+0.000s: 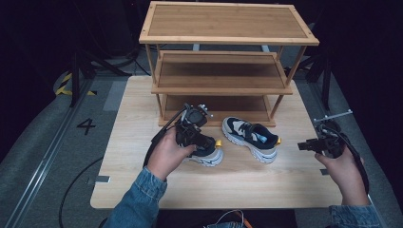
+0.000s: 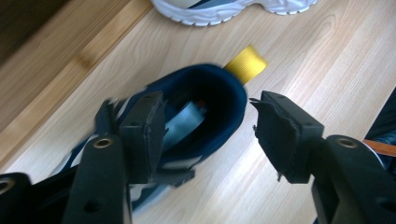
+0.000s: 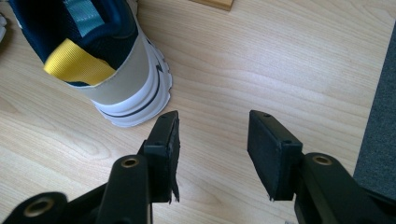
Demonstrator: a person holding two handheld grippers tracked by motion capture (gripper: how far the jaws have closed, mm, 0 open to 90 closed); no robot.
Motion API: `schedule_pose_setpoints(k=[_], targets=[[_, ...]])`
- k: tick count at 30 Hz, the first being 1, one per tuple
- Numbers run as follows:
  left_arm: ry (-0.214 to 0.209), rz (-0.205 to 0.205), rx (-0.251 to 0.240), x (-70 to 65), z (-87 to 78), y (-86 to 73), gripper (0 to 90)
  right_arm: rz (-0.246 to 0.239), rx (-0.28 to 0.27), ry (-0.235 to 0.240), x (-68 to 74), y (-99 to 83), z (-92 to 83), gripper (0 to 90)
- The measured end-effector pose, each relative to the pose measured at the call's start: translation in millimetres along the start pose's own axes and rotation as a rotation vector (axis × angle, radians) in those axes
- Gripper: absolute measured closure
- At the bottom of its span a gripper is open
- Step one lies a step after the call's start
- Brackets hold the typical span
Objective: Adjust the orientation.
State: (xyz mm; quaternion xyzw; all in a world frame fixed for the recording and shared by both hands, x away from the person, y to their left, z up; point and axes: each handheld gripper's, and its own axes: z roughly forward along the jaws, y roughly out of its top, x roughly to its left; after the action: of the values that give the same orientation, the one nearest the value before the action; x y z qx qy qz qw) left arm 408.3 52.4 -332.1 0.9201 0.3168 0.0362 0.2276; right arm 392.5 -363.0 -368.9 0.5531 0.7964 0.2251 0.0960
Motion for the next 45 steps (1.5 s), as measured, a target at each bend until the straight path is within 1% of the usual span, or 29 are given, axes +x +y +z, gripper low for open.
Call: schedule_pose_setpoints(k=[1, 2, 4, 5, 7, 9, 10, 12, 15, 16, 20, 22, 24, 25, 27, 28, 31, 32, 33, 34, 35, 36, 37, 39, 41, 42, 43, 45], targets=[[-0.001, 0.012, 0.009, -2.4, 3.9, 3.3, 39.3, 0.000, -0.001, -0.002, -0.5, -0.7, -0.2, 54.2], [-0.001, 0.012, 0.009, -2.4, 3.9, 3.3, 38.4, 0.005, -0.003, 0.001, -0.7, -1.5, -0.6, 54.2], [-0.002, 0.026, 0.008, -6.4, 9.0, 6.8, 38.4, 0.007, -0.002, 0.002, -0.8, -2.0, -0.7, 54.2], [-0.001, 0.027, 0.001, -7.9, 11.5, 8.5, 38.4, 0.007, -0.001, 0.002, -0.8, -2.3, -0.6, 54.2], [0.004, 0.023, 0.002, -9.2, 16.6, 11.7, 37.6, 0.006, 0.001, 0.004, -1.1, -2.9, 0.0, 54.3], [0.018, 0.022, 0.012, -9.7, 21.9, 15.1, 36.6, 0.008, 0.006, 0.007, -1.3, -3.4, 0.9, 54.3], [0.018, 0.022, 0.012, -9.7, 21.9, 15.1, 35.4, 0.008, 0.006, 0.007, -1.3, -3.4, 0.9, 54.3], [0.014, 0.033, 0.003, -12.4, 28.3, 17.9, 36.0, 0.006, 0.010, 0.010, -1.2, -3.3, 2.1, 54.3], [0.023, 0.048, 0.005, -16.2, 34.9, 21.1, 36.0, 0.002, 0.013, 0.012, -0.2, -2.9, 3.4, 54.3], [0.025, 0.063, 0.005, -18.0, 37.0, 22.6, 36.0, -0.002, 0.014, 0.013, 0.1, -2.9, 3.8, 54.3], [0.035, 0.097, 0.005, -22.5, 42.9, 27.8, 38.1, -0.005, 0.017, 0.012, 1.1, -2.7, 5.0, 54.3], [0.034, 0.110, 0.017, -23.8, 46.4, 29.9, 41.7, -0.008, 0.021, 0.021, 1.5, -2.6, 5.8, 54.3], [0.038, 0.113, 0.021, -24.8, 48.6, 30.6, 44.5, -0.018, 0.025, 0.028, 1.8, -2.7, 6.3, 54.4], [0.040, 0.124, 0.037, -25.5, 51.5, 31.7, 48.7, -0.020, 0.027, 0.046, 2.9, -2.8, 6.6, 54.4], [0.046, 0.126, 0.044, -25.7, 53.3, 32.0, 50.2, -0.020, 0.026, 0.048, 3.1, -2.7, 6.5, 54.4], [0.056, 0.122, 0.048, -25.9, 54.3, 31.9, 54.3, -0.023, 0.026, 0.055, 3.2, -2.7, 5.9, 54.4], [0.062, 0.123, 0.044, -25.9, 51.8, 31.2, 61.8, -0.024, 0.022, 0.061, 3.3, -2.8, 5.1, 54.4], [0.066, 0.134, 0.039, -26.0, 50.9, 31.0, 64.8, -0.025, 0.021, 0.060, 3.3, -2.8, 4.8, 54.4], [0.070, 0.142, 0.033, -26.7, 49.9, 30.5, 70.7, -0.026, 0.020, 0.060, 3.2, -2.8, 4.6, 54.4], [0.074, 0.143, 0.040, -26.5, 49.8, 30.6, 72.6, -0.025, 0.019, 0.062, 3.0, -3.0, 4.4, 54.4], [0.072, 0.122, 0.047, -25.6, 49.7, 30.9, 75.7, -0.024, 0.017, 0.061, 2.8, -3.0, 4.2, 54.3], [0.075, 0.127, 0.048, -25.2, 49.3, 30.6, 80.5, -0.024, 0.016, 0.060, 2.5, -3.1, 3.9, 54.3], [0.065, 0.122, 0.052, -25.4, 49.3, 30.2, 83.8, -0.024, 0.016, 0.059, 2.4, -3.2, 3.6, 54.3], [0.070, 0.126, 0.052, -26.5, 49.2, 29.8, 85.3, -0.023, 0.015, 0.059, 2.5, -3.2, 3.1, 54.3], [0.066, 0.134, 0.053, -27.3, 49.1, 29.7, 86.0, -0.024, 0.015, 0.059, 2.4, -3.2, 3.2, 54.3], [0.066, 0.143, 0.056, -28.4, 48.9, 29.5, 86.0, -0.023, 0.015, 0.059, 2.4, -3.1, 3.3, 54.2], [0.055, 0.144, 0.067, -30.5, 47.4, 28.9, 86.3, -0.026, 0.016, 0.058, 2.4, -3.0, 4.3, 54.2], [0.050, 0.144, 0.070, -31.6, 46.1, 28.2, 86.3, -0.026, 0.018, 0.058, 2.4, -2.9, 4.5, 54.2]])
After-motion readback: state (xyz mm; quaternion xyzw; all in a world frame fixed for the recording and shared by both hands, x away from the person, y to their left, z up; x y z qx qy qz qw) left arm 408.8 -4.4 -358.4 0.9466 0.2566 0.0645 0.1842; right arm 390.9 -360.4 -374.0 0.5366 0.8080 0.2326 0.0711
